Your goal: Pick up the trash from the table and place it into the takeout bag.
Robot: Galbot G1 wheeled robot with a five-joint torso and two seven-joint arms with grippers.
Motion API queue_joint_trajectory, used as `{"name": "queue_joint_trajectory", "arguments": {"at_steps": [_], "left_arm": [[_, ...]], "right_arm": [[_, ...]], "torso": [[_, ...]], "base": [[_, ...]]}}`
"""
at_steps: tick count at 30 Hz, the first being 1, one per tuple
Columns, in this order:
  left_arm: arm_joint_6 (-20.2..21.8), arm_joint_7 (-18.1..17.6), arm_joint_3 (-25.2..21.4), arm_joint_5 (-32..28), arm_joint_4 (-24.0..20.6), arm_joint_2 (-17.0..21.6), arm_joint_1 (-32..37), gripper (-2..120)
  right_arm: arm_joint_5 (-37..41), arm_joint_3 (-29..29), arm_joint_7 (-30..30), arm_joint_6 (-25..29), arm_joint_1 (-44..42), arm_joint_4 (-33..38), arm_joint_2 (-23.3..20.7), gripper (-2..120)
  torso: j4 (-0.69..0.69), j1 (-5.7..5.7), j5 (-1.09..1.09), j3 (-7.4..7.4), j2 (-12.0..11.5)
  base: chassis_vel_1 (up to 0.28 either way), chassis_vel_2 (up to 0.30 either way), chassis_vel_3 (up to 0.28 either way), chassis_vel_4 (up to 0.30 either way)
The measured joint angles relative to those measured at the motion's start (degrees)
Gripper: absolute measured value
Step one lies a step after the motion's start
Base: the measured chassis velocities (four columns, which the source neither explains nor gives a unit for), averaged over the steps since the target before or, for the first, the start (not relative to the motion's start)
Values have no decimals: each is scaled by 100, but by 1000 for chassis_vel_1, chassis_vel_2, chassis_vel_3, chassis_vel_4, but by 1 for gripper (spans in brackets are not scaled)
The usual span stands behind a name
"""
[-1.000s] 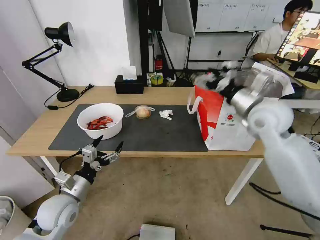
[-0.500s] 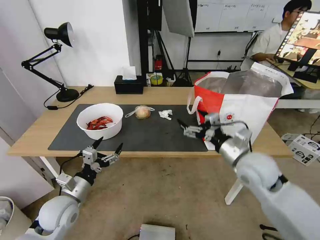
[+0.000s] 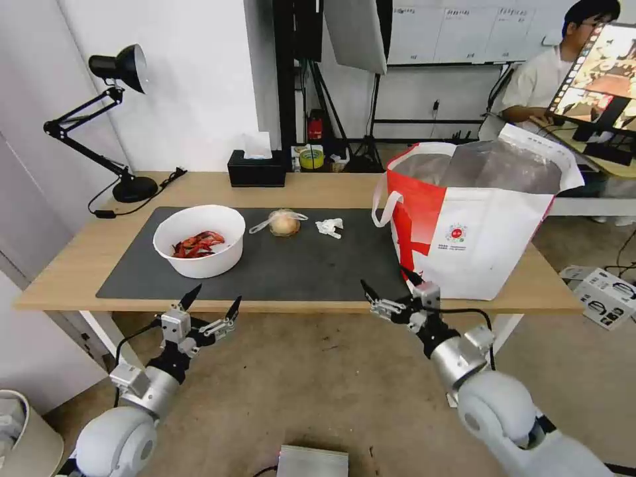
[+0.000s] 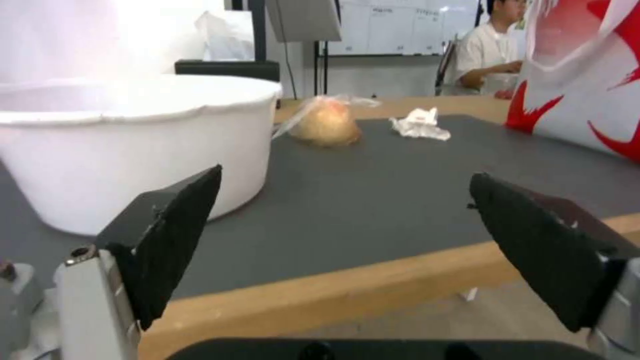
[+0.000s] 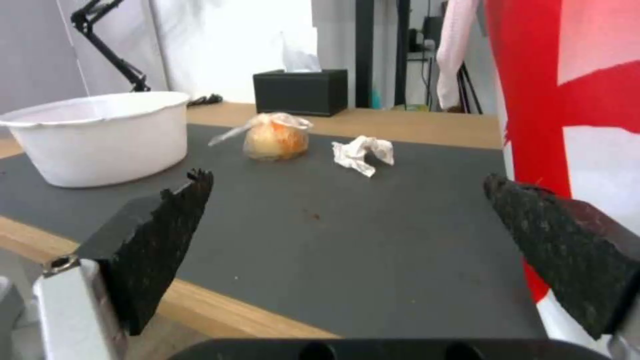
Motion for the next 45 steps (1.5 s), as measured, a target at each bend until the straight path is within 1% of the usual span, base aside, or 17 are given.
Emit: {"name": "queue_joint_trajectory", "arguments": {"at_steps": [7,11,19,31,45], "left_arm": [[-38,0,-69,67,46,-56,112,100],[-51,1,-83,71,77,-68,134,100],[-161,23,-91,113,186,-81,206,100],[-239,65,-14,265,240,-235,258,100],[-234,65,-34,199,225,-148,229,100]], "right_arm": [[-31,17,2,287,-178,-58,59,100],[-49,17,4,353,-240,-85,72,100],[-62,35,-10,392,-281,-144,60,100],[-41,56,-32,402,-274,-261,99,100],[-4,-4,-117,378,-121,-370,144,100]], "torso": [[0,0,0,0,0],[0,0,0,0,-1],[0,0,0,0,-1],[0,0,0,0,0],[0,1,0,0,0]], "base": [[0,0,0,0],[0,0,0,0],[0,0,0,0],[0,0,0,0],[0,0,0,0]]}}
